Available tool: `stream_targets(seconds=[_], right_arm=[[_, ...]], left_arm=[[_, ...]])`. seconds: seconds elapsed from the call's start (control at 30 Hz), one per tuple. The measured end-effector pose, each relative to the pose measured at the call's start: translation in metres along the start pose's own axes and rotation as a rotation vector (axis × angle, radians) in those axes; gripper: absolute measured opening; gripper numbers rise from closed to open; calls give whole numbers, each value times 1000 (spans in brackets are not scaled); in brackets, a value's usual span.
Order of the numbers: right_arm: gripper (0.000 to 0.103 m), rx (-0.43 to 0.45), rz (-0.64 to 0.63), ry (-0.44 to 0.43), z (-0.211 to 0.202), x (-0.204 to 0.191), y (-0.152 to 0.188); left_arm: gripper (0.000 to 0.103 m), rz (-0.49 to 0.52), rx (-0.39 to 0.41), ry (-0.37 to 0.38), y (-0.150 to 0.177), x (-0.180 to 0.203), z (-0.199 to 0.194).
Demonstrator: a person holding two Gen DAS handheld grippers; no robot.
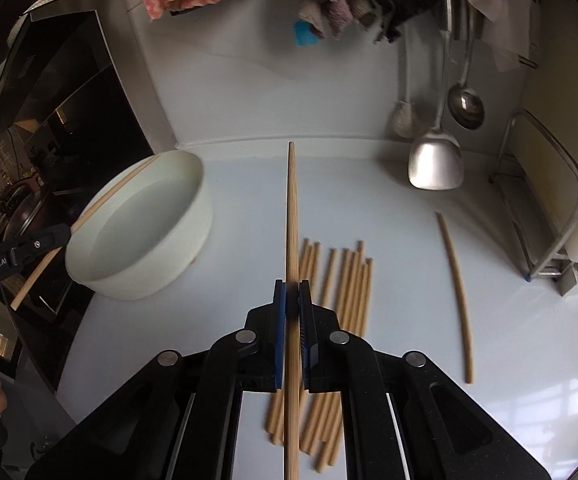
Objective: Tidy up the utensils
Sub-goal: 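Carry both held chopsticks up and over the white basin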
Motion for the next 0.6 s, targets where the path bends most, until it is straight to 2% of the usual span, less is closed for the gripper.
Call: stream_targets(seconds=[0.2,0.33,0.47,0.6], right_arm=[[6,-5,-10,-85,38,-81,-32],[6,-23,-23,-114,76,-131,-49],[6,-88,6,-141,120,-164,-60],[6,-161,24,-113,161,-179,-64]], left_arm=[[7,-22,-8,-24,-19,-70,18],[7,-32,-33,-9,-29,-104,44],[7,-14,-63,6,-35,-120,74],[7,-3,-112,35,-37,-128,103]])
Point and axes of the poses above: each gripper's, at about its wrist camera, not at the fingertips, and z roughly the way its jaws point, x to its right, y to its underside, the point moved 3 cm from there along z, roughly the way its jaws point, and after that the axes turned 3 degrees about x, right-handed, at the moved point
